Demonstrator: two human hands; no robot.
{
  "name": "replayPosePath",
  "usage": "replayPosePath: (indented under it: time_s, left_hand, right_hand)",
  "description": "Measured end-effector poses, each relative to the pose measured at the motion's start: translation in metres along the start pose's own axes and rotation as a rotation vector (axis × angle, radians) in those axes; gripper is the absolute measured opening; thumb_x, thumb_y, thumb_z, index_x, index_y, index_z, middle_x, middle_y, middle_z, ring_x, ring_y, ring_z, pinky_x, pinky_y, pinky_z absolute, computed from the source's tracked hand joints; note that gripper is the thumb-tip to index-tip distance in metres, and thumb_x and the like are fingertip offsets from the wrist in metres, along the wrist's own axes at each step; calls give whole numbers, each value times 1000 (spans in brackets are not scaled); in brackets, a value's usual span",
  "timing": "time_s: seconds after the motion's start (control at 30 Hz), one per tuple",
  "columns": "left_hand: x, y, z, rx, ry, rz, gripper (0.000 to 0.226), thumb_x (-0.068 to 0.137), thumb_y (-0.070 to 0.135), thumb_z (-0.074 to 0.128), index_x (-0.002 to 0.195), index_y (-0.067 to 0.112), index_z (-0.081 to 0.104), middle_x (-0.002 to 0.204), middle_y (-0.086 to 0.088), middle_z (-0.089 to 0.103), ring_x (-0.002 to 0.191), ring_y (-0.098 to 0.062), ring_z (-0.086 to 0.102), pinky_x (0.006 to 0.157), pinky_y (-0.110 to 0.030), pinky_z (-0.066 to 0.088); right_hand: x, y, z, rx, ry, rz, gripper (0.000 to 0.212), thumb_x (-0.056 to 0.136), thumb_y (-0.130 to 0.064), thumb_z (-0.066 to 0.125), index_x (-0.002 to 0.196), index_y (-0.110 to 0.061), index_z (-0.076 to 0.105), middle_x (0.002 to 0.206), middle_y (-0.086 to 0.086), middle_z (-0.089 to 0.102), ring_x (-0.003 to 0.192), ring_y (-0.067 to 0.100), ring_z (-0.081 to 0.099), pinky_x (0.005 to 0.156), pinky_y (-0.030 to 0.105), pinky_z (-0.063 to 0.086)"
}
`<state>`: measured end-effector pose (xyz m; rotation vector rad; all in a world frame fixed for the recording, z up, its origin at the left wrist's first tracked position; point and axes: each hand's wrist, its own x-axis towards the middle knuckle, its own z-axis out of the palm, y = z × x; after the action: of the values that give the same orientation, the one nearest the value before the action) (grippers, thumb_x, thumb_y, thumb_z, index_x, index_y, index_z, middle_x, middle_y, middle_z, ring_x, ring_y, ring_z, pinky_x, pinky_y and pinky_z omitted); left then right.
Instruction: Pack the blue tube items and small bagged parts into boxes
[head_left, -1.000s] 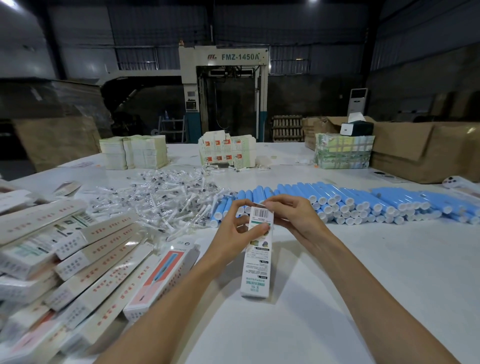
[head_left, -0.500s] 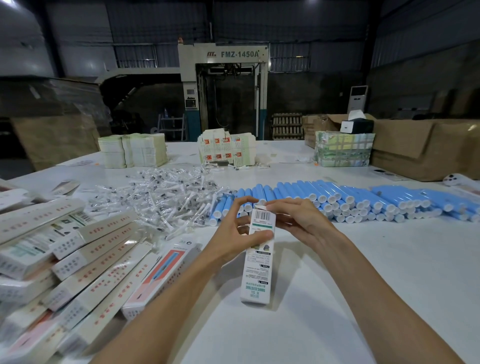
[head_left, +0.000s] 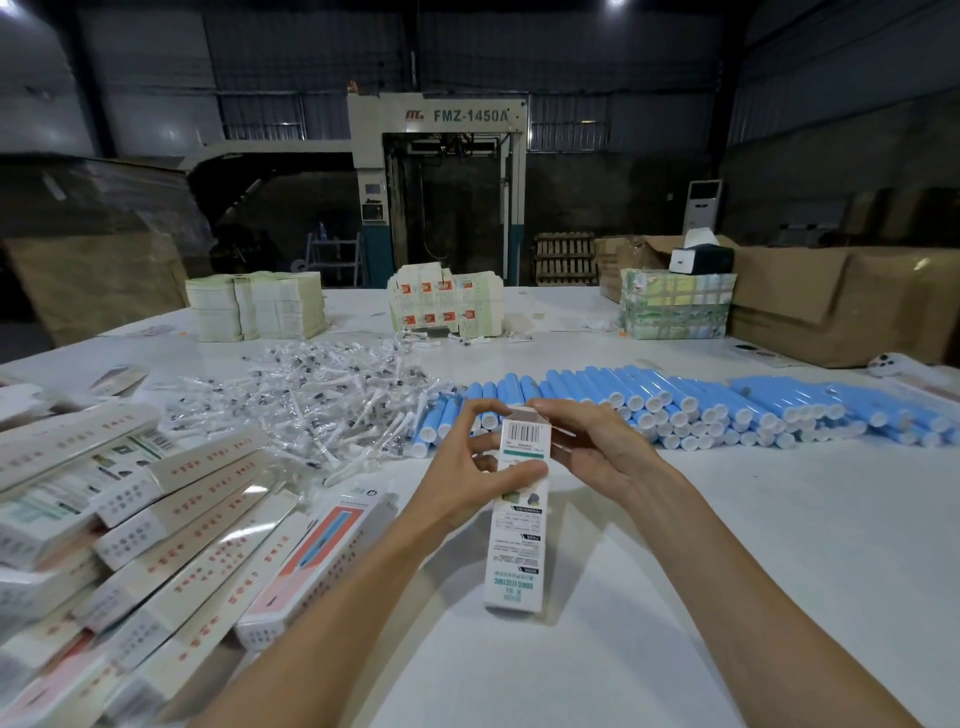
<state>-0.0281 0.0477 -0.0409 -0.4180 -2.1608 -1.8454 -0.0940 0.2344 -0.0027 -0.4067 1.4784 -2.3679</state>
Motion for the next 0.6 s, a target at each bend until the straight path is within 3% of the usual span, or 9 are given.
replayPosePath:
  time_s: [0.1,0.27,0.43,0.6]
  left_hand:
    - [1,-1,0,14,13,-12,61,82,28,94,127,33,53,110,-3,82,96,-37,75,90,-53,62]
    - [1,-1,-1,0,28,-32,62,80,30,95,125,32,52,111,-2,82,92,-29,72,88,-53,63]
    - [1,-2,-4,8,24,-27,65,81,31,94,128,32,49,112,-3,82,100,-46,72,85,-53,64]
    - [1,-3,-3,17,-2,-18,71,80,32,94,131,35,45,111,-3,82,102,-45,72,82,-50,66]
  right_hand:
    - [0,2,2,-7,3,34,28,83,-8,82,105,9,76,115,29,73,101,33,75,80,40,62]
    - [-1,2,3,24,-4,51,15,82,-5,81,94,3,81,115,26,74,100,31,77,80,40,63]
    - [-1,3,6,-53,26,19,18,88,-1,75,103,10,76,112,28,74,102,35,76,88,44,64]
    - [-2,1,4,-177,63,-34,23,89,-2,76,110,8,75,107,27,76,105,37,75,90,42,64]
